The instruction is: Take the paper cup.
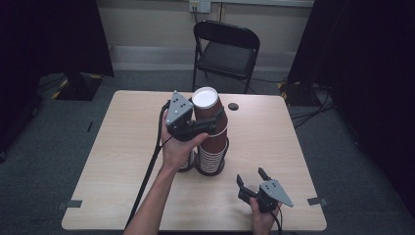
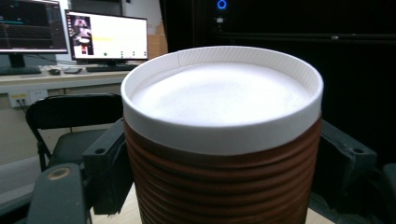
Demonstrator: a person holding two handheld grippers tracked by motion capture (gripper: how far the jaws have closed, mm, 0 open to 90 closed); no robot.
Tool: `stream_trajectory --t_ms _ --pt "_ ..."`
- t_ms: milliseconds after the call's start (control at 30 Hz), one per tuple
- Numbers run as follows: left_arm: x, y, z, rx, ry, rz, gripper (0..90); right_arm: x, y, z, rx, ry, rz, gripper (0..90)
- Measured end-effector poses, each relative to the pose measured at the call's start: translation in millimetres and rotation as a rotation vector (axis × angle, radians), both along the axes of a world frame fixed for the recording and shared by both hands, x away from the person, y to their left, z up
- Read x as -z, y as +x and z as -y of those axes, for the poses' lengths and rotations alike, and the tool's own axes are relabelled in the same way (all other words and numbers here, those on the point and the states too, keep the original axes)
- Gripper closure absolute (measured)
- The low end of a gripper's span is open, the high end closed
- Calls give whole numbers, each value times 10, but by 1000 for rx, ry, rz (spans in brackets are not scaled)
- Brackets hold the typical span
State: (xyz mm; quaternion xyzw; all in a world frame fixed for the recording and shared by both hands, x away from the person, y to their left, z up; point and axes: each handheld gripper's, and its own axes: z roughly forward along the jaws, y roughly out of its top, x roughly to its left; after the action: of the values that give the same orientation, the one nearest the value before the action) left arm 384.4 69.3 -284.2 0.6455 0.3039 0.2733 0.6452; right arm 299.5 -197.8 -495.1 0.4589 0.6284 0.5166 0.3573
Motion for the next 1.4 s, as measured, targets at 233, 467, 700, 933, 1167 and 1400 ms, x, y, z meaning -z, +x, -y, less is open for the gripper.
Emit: stream_trajectory --t_ms 233,467,700,933,1167,1400 --pt "-44 -147 -82 -9 -22 30 195 0 3 -3 -1 -3 -2 170" --pt "-78 -256 -153 4 0 42 196 0 1 -3 1 -3 -1 170" --pt "-29 -380 -186 19 15 39 196 0 3 -5 0 -4 -2 170" --pt "55 -516 -242 14 52 34 196 -1 5 -8 1 -9 -3 170" --pt "131 -659 -346 14 38 17 196 -1 3 -9 -1 -9 -4 170" --pt "283 -734 -424 23 16 -37 196 -1 6 -11 -2 -13 -4 170"
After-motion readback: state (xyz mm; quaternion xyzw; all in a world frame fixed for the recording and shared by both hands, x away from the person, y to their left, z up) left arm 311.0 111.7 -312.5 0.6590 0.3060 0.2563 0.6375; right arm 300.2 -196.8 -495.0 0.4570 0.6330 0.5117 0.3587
